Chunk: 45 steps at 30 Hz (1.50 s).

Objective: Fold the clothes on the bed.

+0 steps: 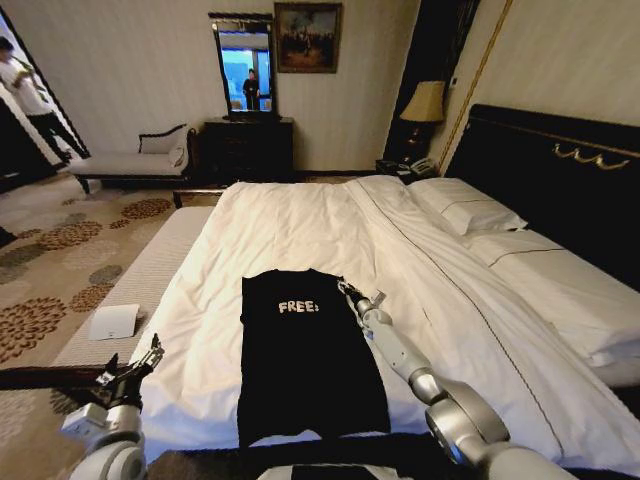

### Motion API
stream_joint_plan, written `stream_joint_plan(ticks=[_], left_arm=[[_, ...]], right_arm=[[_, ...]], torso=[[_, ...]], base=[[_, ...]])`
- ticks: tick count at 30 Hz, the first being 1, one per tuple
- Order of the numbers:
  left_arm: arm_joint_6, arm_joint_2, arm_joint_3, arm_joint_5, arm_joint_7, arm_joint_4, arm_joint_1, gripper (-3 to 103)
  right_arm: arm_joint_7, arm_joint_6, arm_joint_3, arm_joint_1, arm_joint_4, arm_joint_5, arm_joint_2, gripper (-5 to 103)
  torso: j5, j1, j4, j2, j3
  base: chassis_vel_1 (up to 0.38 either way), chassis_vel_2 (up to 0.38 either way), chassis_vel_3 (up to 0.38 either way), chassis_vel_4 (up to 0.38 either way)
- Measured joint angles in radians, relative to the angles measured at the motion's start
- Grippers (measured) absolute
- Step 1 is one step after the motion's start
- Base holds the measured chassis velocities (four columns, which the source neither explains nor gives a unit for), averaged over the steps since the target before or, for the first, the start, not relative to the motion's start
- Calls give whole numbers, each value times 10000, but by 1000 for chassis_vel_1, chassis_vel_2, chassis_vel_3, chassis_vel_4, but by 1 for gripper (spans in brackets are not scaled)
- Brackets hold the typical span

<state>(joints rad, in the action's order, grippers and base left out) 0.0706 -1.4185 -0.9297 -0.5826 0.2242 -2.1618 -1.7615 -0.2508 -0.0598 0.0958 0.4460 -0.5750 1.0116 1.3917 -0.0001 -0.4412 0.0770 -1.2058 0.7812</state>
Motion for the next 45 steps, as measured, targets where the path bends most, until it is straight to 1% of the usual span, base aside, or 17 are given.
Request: stream_joint_plan(ticks=[3,4,6,10,13,16,19,20,21,23,24,28,29,33,36,43,45], left_arm=[[0,21,-9,0,1,30,25,100],[-3,47,-21,-6,3,86,51,100],[-10,52,-24,-10,3,115,56,100],[-72,54,-26,-19,2,220,60,100],[-93,60,-21,-24,0,258,64,100],[-98,90,-16,-25,0,318,108,100],[-98,102,-16,-25,0,318,113,100],[-98,124,-23,-45,0,317,121,100],[-83,206,-52,-168,9,436,247,100],[403,381,-60,-1127,250,196,365,100],[403,381,-60,-1127,250,196,365,100],[1647,1489,-73,-3835,1115,-177,1240,100],[1647,1489,-73,-3835,1115,-177,1240,100],[2022,2889,899,-4179,1211,1350,2779,100],[2117,3229,1644,-4206,1183,2361,3781,100],[2208,3341,3558,-4616,867,5231,6636,100],[2085,3326,4251,-4900,465,6300,7583,100]], right_arm=[[-46,-36,39,-82,157,-56,70,78],[-69,-78,93,-167,306,-131,144,70],[-70,-96,117,-197,353,-161,172,70],[-75,-210,227,-306,558,-320,254,47],[-111,-251,281,-343,645,-410,268,42],[-240,-284,408,-412,777,-548,314,26],[-267,-302,436,-425,791,-578,330,21],[-315,-346,473,-452,819,-628,359,15],[-383,-532,574,-541,927,-712,408,2],[-390,-624,587,-558,910,-719,412,1],[-390,-624,587,-558,910,-719,412,1],[-319,-756,533,-446,590,-689,334,0],[-319,-756,533,-446,590,-689,334,0],[86,-1294,485,-210,313,-702,333,0],[277,-1440,413,-55,88,-721,352,0],[589,-1570,195,249,-394,-829,308,0],[708,-1664,223,284,-414,-903,317,0]], torso=[[0,0,0,0,0],[1,0,0,0,0],[1,-1,0,1,0],[1,0,0,0,0],[0,0,0,0,0],[0,0,1,0,0],[1,0,1,1,0],[1,0,0,0,0],[0,0,0,0,0],[-4,0,-3,1,1],[-4,0,-3,1,1],[2,0,-1,0,-1],[2,0,-1,0,-1],[-2,-1,0,0,0],[-1,-1,-2,1,1],[-2,-2,5,1,2],[1,-4,-1,1,2]], base=[[0,0,0,0],[0,0,0,0],[0,0,0,0],[0,0,0,0],[0,0,0,0],[0,0,0,0],[0,0,0,0],[0,0,0,0],[0,0,0,0],[0,0,0,0],[0,0,0,0],[0,0,0,0],[0,0,0,0],[0,0,0,0],[0,0,0,0],[0,0,0,0],[0,0,0,0]])
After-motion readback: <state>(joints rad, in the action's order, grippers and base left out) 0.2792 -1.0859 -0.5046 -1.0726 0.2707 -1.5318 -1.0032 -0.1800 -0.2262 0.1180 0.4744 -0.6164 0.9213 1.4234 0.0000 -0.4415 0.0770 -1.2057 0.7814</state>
